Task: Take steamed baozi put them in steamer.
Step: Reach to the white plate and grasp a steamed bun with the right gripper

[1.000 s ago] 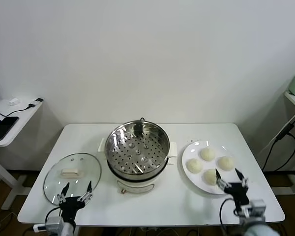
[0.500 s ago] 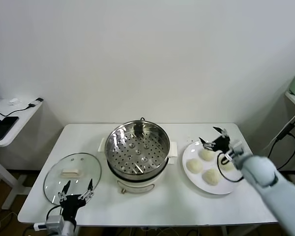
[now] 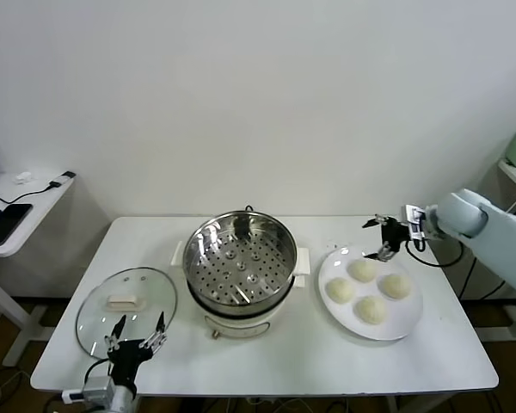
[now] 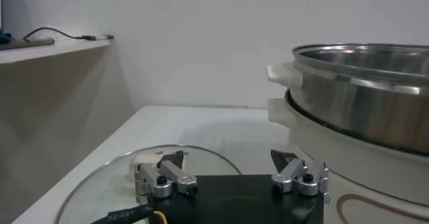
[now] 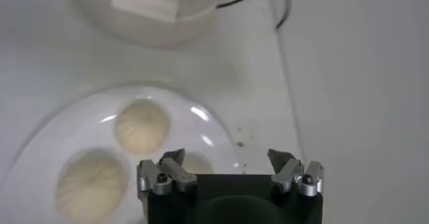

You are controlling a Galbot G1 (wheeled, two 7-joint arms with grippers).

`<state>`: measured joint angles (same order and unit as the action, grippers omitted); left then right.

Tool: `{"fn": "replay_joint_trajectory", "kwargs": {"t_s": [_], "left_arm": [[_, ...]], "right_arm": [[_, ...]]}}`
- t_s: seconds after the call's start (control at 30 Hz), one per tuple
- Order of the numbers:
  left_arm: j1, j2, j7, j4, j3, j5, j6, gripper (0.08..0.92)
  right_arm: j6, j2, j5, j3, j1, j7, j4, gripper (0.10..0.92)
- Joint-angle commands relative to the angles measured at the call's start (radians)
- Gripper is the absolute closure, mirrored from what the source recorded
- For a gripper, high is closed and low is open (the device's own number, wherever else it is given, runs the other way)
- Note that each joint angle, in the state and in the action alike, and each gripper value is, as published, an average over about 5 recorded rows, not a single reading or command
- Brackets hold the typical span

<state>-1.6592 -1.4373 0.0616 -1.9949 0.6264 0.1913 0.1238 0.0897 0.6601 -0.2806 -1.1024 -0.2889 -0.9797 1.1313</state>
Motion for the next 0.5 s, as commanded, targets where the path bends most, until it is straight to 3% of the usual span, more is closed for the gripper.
{"fn": "replay_joint_trajectory", "kwargs": {"t_s": [0.03,0.5], "left_arm": [[-0.001,0.000,-0.001,0.006,0.000,0.000,-0.001,0.177],[0.004,-0.008,-0.001,0.027,-0.009,-0.003,-0.006,0.177]], "right_arm": [[0.041,0.157,-0.039,-0.365,-0.204,-0.118,-0.183,0.203],[0.061,0.325,-0.020,-0.228,0.001,-0.087,-0.411,0.203]]}}
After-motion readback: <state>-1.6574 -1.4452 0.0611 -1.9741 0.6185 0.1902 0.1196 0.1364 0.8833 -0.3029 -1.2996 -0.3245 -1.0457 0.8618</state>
